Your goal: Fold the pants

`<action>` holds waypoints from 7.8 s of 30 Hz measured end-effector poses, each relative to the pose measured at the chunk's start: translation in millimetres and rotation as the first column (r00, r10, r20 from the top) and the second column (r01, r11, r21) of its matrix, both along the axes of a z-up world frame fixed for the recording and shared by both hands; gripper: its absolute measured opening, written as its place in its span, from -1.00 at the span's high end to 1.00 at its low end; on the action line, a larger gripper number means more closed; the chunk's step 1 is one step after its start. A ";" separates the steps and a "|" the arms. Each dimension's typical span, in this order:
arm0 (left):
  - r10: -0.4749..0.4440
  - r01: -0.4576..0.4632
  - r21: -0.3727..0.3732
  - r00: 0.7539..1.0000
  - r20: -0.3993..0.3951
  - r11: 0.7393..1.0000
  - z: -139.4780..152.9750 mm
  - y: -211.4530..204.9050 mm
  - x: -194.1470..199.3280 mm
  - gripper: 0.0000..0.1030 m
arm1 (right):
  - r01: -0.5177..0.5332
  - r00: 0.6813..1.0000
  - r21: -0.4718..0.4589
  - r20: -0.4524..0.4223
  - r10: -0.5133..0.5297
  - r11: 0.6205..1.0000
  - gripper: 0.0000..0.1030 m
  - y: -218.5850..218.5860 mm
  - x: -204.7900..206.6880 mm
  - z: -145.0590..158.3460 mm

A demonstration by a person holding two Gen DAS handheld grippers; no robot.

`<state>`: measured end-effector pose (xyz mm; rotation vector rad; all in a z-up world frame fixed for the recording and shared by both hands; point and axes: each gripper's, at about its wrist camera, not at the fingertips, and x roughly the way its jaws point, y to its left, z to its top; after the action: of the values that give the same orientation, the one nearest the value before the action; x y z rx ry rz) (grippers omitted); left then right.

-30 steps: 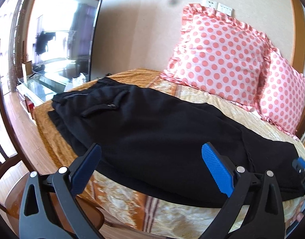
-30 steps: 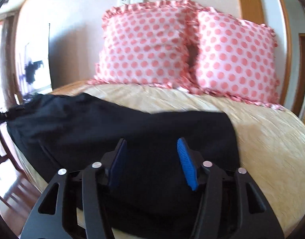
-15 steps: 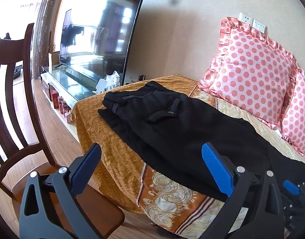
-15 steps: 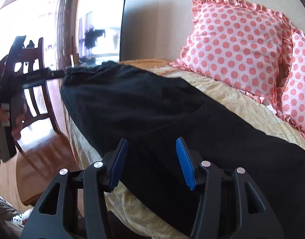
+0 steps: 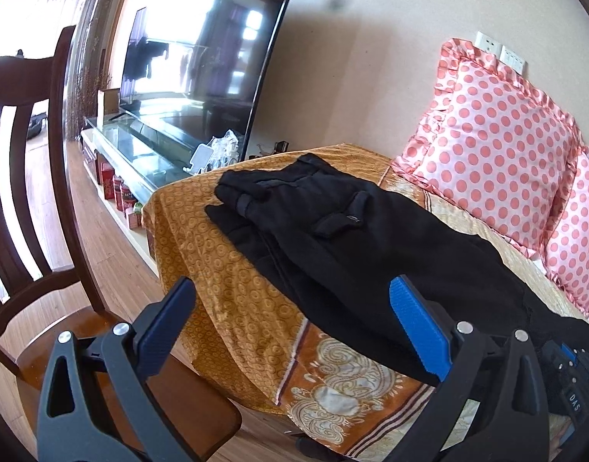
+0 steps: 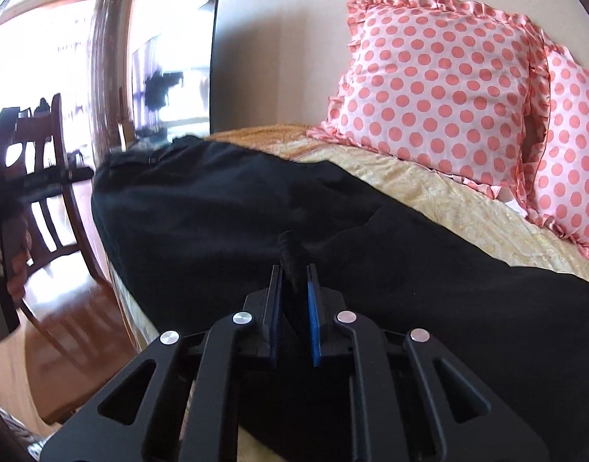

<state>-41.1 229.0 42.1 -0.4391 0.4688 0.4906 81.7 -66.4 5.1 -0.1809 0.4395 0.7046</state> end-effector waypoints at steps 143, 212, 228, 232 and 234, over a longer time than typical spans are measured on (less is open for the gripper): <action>-0.658 0.705 0.175 0.707 -0.261 0.688 -15.2 -287.1 122.2 -0.89 | 0.374 0.918 0.047 -0.159 -0.362 0.926 -0.96 -196.8 19.5 -13.3; -0.783 0.710 -0.334 0.531 -0.324 0.619 -5.3 -197.4 268.4 -0.47 | 0.285 0.815 0.286 -0.574 -0.074 0.915 -0.14 -287.7 147.1 -13.2; -0.771 0.738 -0.223 0.610 -0.182 0.637 20.9 -199.1 265.0 0.81 | 0.218 0.895 0.274 -0.440 -0.080 0.937 0.53 -277.5 148.5 20.8; -0.751 0.732 -0.170 0.637 -0.172 0.660 31.8 -201.3 289.5 0.83 | 0.239 0.903 0.266 -0.415 -0.113 0.934 0.54 -271.9 180.3 35.8; -0.737 0.720 -0.155 0.656 -0.163 0.676 37.0 -200.2 309.7 0.84 | 0.262 0.901 0.258 -0.410 -0.140 0.930 0.54 -268.8 201.5 40.5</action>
<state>268.6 28.7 79.2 -0.2331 0.8277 -0.2842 283.2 -335.2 45.7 0.3047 0.7073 0.5910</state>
